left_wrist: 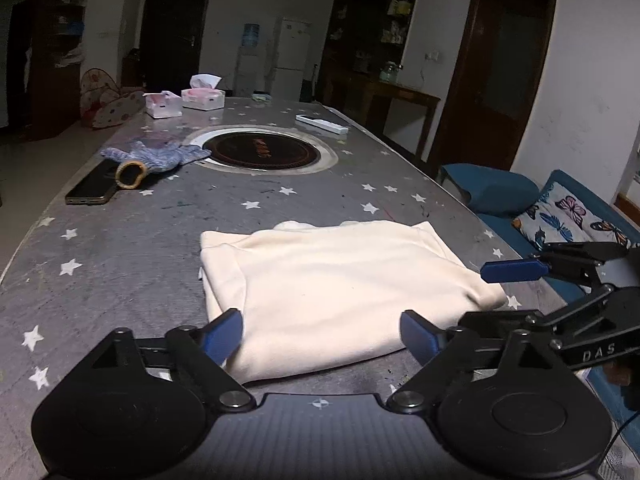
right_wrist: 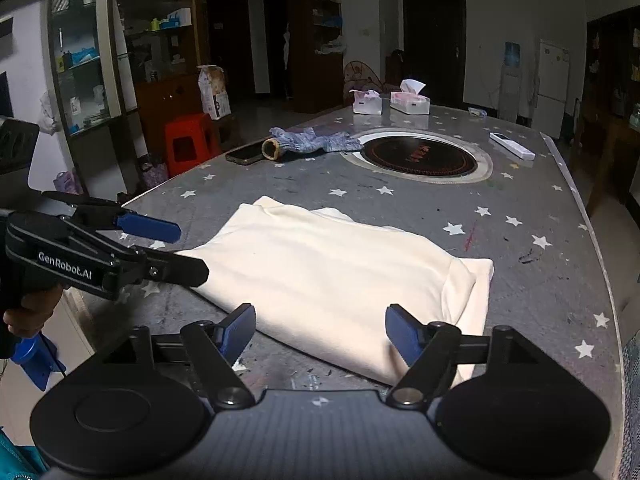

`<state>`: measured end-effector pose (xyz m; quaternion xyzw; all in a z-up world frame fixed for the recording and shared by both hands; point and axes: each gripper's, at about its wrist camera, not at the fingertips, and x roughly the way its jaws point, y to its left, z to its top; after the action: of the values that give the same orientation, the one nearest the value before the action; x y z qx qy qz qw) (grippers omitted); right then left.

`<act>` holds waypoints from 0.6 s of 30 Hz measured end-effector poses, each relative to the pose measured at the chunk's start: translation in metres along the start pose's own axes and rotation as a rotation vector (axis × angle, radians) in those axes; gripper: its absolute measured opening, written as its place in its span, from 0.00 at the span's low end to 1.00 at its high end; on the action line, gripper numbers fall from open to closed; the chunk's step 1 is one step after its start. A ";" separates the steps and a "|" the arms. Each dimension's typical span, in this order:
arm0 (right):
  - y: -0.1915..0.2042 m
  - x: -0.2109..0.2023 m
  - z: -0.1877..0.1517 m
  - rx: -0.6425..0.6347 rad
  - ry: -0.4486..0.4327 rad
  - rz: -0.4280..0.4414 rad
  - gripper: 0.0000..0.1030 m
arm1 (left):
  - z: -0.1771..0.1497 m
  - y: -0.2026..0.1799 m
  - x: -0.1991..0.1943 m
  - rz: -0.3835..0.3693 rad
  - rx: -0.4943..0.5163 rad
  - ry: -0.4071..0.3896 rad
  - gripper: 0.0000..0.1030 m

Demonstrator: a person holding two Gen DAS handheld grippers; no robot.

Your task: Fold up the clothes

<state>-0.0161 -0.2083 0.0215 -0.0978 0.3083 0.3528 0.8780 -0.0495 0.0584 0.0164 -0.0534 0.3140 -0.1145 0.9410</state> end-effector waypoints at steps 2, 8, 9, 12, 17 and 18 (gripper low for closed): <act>0.004 -0.003 -0.001 -0.011 -0.006 -0.003 0.77 | -0.001 0.000 -0.003 0.011 -0.004 -0.009 0.97; 0.014 -0.008 -0.004 -0.038 -0.014 -0.003 0.84 | -0.005 0.002 -0.007 0.039 -0.037 -0.004 1.00; 0.016 -0.008 -0.004 -0.043 -0.014 -0.003 0.84 | -0.005 0.002 -0.007 0.047 -0.042 0.001 1.00; 0.023 -0.010 -0.006 -0.062 -0.015 -0.004 0.85 | -0.007 0.003 -0.007 0.068 -0.055 0.010 1.00; 0.032 -0.012 -0.007 -0.091 -0.016 -0.008 0.86 | -0.009 0.007 -0.012 0.068 -0.100 0.005 1.00; 0.034 -0.012 -0.007 -0.098 -0.016 -0.008 0.86 | -0.009 0.008 -0.013 0.071 -0.105 0.003 1.00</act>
<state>-0.0495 -0.1932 0.0246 -0.1392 0.2832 0.3648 0.8760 -0.0632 0.0687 0.0152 -0.0915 0.3228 -0.0645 0.9398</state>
